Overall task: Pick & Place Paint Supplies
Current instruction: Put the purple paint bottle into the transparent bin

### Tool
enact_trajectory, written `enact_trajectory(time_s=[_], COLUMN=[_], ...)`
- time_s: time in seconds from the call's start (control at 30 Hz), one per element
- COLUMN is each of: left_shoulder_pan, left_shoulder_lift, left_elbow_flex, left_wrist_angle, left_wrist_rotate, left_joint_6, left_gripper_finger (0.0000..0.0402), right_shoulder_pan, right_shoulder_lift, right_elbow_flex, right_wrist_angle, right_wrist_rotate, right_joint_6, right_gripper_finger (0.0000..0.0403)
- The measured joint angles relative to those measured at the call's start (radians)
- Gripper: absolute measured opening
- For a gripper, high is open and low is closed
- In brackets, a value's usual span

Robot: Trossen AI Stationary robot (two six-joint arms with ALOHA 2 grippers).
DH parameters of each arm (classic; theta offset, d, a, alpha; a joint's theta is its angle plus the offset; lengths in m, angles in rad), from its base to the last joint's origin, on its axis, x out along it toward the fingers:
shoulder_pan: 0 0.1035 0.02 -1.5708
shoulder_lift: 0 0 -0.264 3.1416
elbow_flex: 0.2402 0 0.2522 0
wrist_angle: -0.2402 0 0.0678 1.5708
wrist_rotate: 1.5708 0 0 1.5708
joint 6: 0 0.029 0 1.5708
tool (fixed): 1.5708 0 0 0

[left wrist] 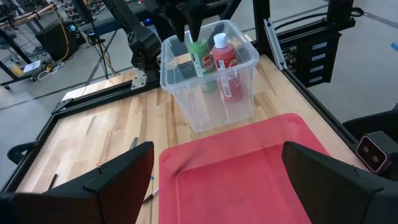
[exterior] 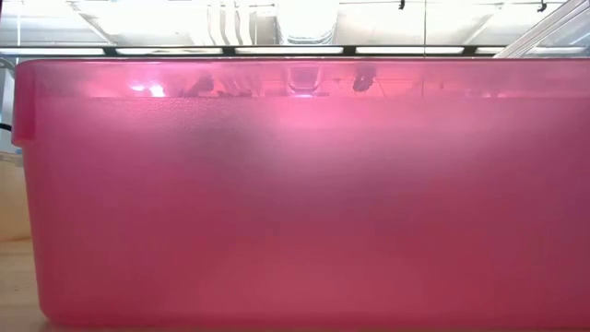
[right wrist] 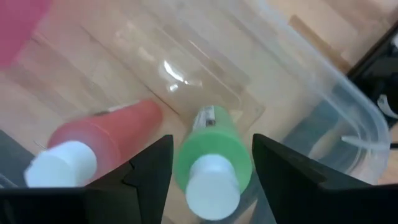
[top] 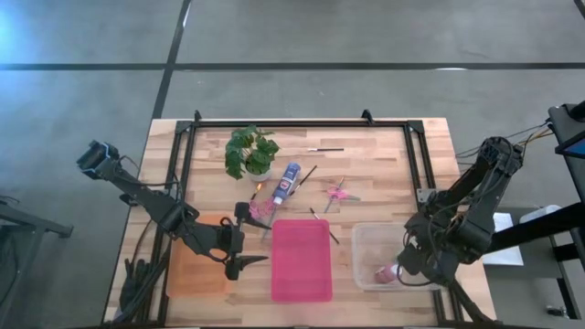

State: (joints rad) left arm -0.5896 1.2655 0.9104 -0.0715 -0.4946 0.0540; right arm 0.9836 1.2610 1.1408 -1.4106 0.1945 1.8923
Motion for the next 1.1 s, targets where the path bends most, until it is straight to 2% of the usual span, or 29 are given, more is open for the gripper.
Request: enact_trajectory(time_s=[0.17, 0.3, 0.43, 0.53, 0.63, 0.8, 0.93, 1.1], left_shoulder_pan=[0.000, 0.000, 0.000, 0.000, 0.001, 0.002, 0.003, 0.001], left_shoulder_lift=[0.000, 0.000, 0.000, 0.000, 0.000, 0.007, 0.038, 0.080], left_elbow_flex=[0.000, 0.000, 0.000, 0.000, 0.000, 0.000, 0.000, 0.003], left_wrist_angle=[0.000, 0.000, 0.000, 0.010, 0.025, 0.022, 0.020, 0.023], left_wrist_rotate=[0.000, 0.000, 0.000, -0.001, -0.003, -0.003, -0.003, -0.003], left_joint_6=[0.000, 0.000, 0.020, 0.040, 0.051, 0.069, 0.072, 0.155], left_gripper_finger=[0.0361, 0.0361, 0.0361, 0.0361, 0.0361, 0.0361, 0.0361, 0.0361], right_shoulder_pan=[0.000, 0.000, -0.014, -0.048, -0.110, -0.259, -0.395, -0.547], right_shoulder_lift=[-0.009, -0.012, -0.020, -0.024, -0.024, -0.024, -0.024, -0.020], right_elbow_flex=[0.037, 0.080, 0.129, 0.172, 0.216, 0.262, 0.274, 0.254], right_wrist_angle=[-0.064, -0.113, -0.113, -0.112, -0.111, -0.068, 0.049, 0.243], right_wrist_rotate=[0.075, 0.193, 0.321, 0.375, 0.414, 0.416, 0.415, 0.382], right_joint_6=[-0.001, -0.024, -0.107, -0.203, -0.323, -0.580, -0.849, -1.266], right_gripper_finger=[0.0216, 0.0217, 0.0217, 0.0217, 0.0217, 0.0217, 0.0217, 0.0217])
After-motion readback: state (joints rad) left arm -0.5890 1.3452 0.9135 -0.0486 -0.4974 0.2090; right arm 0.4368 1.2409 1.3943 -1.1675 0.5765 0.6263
